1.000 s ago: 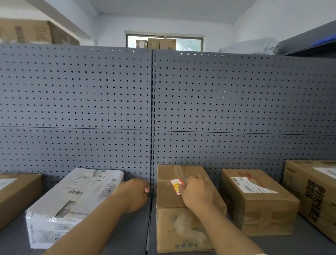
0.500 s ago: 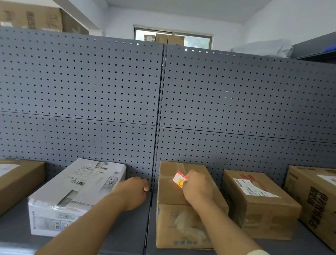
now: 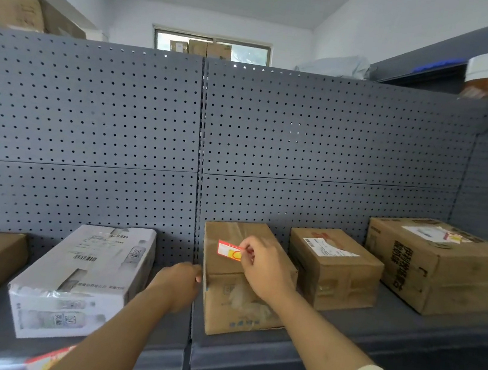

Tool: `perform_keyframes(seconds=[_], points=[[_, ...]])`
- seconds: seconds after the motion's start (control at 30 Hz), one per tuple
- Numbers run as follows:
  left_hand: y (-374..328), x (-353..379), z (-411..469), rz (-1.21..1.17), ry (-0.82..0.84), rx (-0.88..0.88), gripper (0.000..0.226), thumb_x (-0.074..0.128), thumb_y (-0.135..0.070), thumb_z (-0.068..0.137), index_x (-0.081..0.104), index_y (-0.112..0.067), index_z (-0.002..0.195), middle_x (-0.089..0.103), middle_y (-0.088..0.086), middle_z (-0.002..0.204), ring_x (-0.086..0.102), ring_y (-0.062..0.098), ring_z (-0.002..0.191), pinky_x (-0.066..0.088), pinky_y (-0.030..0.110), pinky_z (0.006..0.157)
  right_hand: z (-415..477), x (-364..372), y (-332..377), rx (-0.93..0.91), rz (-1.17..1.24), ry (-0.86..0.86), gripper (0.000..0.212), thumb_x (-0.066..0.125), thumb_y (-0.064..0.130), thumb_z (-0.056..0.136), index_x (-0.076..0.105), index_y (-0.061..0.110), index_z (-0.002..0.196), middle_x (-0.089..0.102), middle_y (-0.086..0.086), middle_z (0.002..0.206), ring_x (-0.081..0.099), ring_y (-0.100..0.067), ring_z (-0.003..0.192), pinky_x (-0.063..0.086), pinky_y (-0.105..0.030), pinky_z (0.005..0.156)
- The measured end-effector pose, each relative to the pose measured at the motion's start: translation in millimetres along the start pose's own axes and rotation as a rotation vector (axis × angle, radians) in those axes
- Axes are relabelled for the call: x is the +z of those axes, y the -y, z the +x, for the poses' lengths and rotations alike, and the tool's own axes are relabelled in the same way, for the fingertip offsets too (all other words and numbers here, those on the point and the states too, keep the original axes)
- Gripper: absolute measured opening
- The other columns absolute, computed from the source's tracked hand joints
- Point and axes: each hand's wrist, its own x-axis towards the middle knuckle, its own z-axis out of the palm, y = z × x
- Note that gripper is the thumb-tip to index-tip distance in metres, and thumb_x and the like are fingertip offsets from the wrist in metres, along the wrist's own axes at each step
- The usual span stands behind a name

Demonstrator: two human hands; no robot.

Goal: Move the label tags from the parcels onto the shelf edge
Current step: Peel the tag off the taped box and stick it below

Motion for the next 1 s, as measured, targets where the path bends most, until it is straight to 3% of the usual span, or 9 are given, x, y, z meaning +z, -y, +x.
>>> perform_keyframes(seconds=[0.17,0.4,0.7,1.0], points=[[-12.6,10.0,-16.9,0.02,-0.021,-0.018,0.028,0.04,-0.019,0.092,0.058,-0.022,0.113,0.059,0.002,0.123,0.059,0.026,0.11,0.049,0.039,0.092,-26.3,-14.9,-2.9,-0.127,0.034,-0.043,0.007,0.055,0.016,0.092,0.062,0.017,0.091,0.059,0.007,0.087,0.043,-0.006,0.082,0.034,-0.021,0.069],[-47.2,31.3,-48.9,0.051,-0.067,-0.121,0.033,0.039,-0.017,0.091,0.06,-0.023,0.116,0.059,0.005,0.123,0.059,0.028,0.108,0.045,0.034,0.088,-66.7,-30.2,-29.2,-0.179,0.093,0.098,0.007,0.054,0.017,0.091,0.062,0.017,0.091,0.064,0.004,0.092,0.052,-0.011,0.086,0.045,-0.027,0.073],[-92.4,72.8,-74.9,-0.035,0.198,-0.164,0.037,0.046,-0.016,0.09,0.054,-0.023,0.125,0.053,0.005,0.135,0.054,0.028,0.12,0.045,0.035,0.098,-104.5,-26.4,-62.6,0.049,-0.084,0.431,0.017,0.05,0.015,0.091,0.065,0.018,0.097,0.069,-0.003,0.104,0.062,-0.024,0.094,0.05,-0.035,0.08],[-96.7,96.5,-63.9,0.035,0.181,-0.051,0.054,0.052,-0.018,0.09,0.038,-0.023,0.142,0.036,0.004,0.147,0.038,0.028,0.134,0.036,0.043,0.108,-103.5,-15.1,-71.3,0.125,-0.229,0.484,0.02,0.049,0.011,0.093,0.063,0.014,0.107,0.066,-0.007,0.112,0.06,-0.025,0.102,0.051,-0.037,0.086]])
